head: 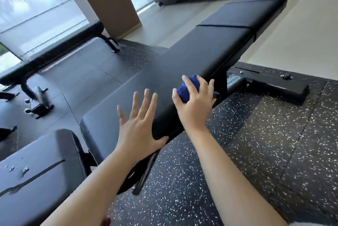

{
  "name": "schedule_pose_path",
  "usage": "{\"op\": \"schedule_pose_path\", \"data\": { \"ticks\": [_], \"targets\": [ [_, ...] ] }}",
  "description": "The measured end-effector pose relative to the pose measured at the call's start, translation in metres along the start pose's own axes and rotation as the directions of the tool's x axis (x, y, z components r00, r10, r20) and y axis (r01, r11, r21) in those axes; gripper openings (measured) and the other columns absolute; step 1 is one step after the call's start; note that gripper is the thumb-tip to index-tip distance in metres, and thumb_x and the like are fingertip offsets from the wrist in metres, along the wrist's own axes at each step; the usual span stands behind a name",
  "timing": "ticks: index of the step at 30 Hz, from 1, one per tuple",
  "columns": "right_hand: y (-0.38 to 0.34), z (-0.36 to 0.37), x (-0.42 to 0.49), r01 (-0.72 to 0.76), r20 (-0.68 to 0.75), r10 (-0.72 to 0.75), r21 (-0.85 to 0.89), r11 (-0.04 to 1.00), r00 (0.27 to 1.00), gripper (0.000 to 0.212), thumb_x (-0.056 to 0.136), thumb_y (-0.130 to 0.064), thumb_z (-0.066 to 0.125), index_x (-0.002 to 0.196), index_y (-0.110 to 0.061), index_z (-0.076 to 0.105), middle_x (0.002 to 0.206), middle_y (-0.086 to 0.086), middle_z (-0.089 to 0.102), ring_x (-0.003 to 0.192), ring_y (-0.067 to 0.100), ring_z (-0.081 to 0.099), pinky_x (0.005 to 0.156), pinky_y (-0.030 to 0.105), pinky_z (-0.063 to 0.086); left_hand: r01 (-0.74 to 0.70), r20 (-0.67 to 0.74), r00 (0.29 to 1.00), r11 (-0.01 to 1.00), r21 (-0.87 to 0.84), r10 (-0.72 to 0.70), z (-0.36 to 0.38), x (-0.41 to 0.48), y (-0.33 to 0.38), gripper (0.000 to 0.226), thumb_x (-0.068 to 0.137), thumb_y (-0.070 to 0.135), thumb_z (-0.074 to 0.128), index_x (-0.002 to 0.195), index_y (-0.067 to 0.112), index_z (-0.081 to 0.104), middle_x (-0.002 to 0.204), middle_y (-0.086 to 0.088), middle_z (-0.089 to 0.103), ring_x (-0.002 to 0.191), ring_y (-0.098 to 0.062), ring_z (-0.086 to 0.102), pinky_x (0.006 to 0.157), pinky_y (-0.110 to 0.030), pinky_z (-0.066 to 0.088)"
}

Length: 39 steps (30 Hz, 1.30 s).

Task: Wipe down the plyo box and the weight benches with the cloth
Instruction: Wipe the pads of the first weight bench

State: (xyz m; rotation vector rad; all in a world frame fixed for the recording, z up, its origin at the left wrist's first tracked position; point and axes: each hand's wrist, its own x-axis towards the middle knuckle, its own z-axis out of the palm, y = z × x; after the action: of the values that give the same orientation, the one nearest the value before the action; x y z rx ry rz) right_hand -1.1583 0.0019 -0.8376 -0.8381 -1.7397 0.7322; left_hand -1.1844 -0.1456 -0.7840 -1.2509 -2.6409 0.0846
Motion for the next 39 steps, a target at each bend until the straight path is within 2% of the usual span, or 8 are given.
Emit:
{"op": "schedule_pose_path", "data": {
  "ticks": [5,9,16,24,28,33,37,39],
  "targets": [
    [-0.019,0.001,-0.048,0.038,-0.030,-0.040,-0.055,0.998,0.999,0.045,0.078,-0.048,0.054,0.115,-0.026,0.066,0.125,0.009,0.058,0.129,0.042,0.039,0.085,0.064,0.041,0.005,-0.021,1.000,0.999,0.041,-0.004,0.010,-0.030,-0.019,0.105,0.062,0.070,0.049,0.148,0.025,0.009,0.154,0.006,0.008,0.142,-0.023,0.002,0.102,-0.066,0.007],
    [0.005,0.006,-0.022,0.092,-0.074,-0.090,0.014,0.996,0.993,0.043,0.079,-0.045,0.058,0.114,-0.023,0.067,0.121,0.009,0.059,0.127,0.042,0.042,0.087,0.062,0.041,-0.008,-0.056,0.998,1.000,-0.009,0.008,0.010,-0.028,-0.017,0.108,0.062,0.064,0.061,0.148,0.024,0.010,0.155,0.005,0.009,0.142,-0.023,0.000,0.102,-0.063,0.003],
    [0.009,0.011,-0.002,-0.023,-0.100,0.034,0.115,0.993,0.994,0.044,0.080,-0.041,0.059,0.113,-0.015,0.068,0.119,0.018,0.058,0.119,0.049,0.047,0.097,0.056,0.035,-0.065,-0.099,0.993,0.998,-0.013,0.063,0.011,-0.023,-0.017,0.106,0.062,0.059,0.066,0.147,0.022,0.014,0.154,0.004,0.010,0.142,-0.024,0.002,0.103,-0.062,0.002],
    [-0.048,-0.004,-0.089,0.064,0.047,-0.062,-0.022,0.998,0.997,0.047,0.078,-0.053,0.052,0.116,-0.029,0.065,0.126,0.008,0.057,0.128,0.038,0.039,0.086,0.065,0.040,-0.106,-0.302,0.953,0.944,-0.311,0.008,-0.002,-0.046,-0.018,0.077,0.068,0.030,0.044,0.142,0.019,0.028,0.152,0.003,0.021,0.142,-0.017,0.010,0.108,-0.055,-0.003],
    [-0.032,-0.006,-0.060,0.101,0.055,-0.098,-0.062,0.993,0.994,0.050,0.075,-0.054,0.052,0.114,-0.027,0.067,0.124,0.009,0.060,0.125,0.044,0.043,0.082,0.069,0.040,-0.079,-0.189,0.980,0.994,-0.080,0.063,0.011,-0.064,-0.032,0.068,0.081,0.038,0.036,0.145,0.020,0.024,0.153,0.002,0.017,0.142,-0.020,0.004,0.104,-0.067,0.008],
    [-0.026,0.001,-0.048,0.028,0.018,-0.027,-0.041,0.999,0.999,0.049,0.078,-0.050,0.052,0.112,-0.019,0.069,0.120,0.016,0.060,0.121,0.051,0.044,0.084,0.068,0.042,-0.013,-0.136,0.991,1.000,0.006,0.014,0.010,-0.065,-0.030,0.061,0.088,0.047,0.031,0.143,0.020,0.032,0.151,-0.007,0.025,0.140,-0.029,0.012,0.102,-0.061,0.005],
    [-0.034,-0.002,-0.061,0.019,0.047,-0.017,-0.039,0.999,0.999,0.051,0.078,-0.052,0.050,0.114,-0.020,0.068,0.123,0.016,0.058,0.122,0.050,0.043,0.080,0.068,0.041,0.074,-0.080,0.994,0.997,-0.001,-0.074,0.007,-0.067,-0.027,0.066,0.085,0.052,0.002,0.145,0.026,-0.005,0.155,-0.004,-0.008,0.138,-0.021,-0.021,0.104,-0.048,-0.021],
    [-0.042,-0.005,-0.075,0.029,0.050,-0.027,-0.034,0.999,0.998,0.050,0.079,-0.052,0.050,0.115,-0.021,0.067,0.124,0.015,0.058,0.123,0.049,0.042,0.081,0.068,0.041,0.091,-0.088,0.992,0.996,-0.024,-0.092,-0.005,-0.078,-0.028,0.066,0.084,0.052,-0.003,0.142,0.022,-0.012,0.153,-0.002,-0.016,0.135,-0.017,-0.029,0.106,-0.046,-0.019]
  ]
}}
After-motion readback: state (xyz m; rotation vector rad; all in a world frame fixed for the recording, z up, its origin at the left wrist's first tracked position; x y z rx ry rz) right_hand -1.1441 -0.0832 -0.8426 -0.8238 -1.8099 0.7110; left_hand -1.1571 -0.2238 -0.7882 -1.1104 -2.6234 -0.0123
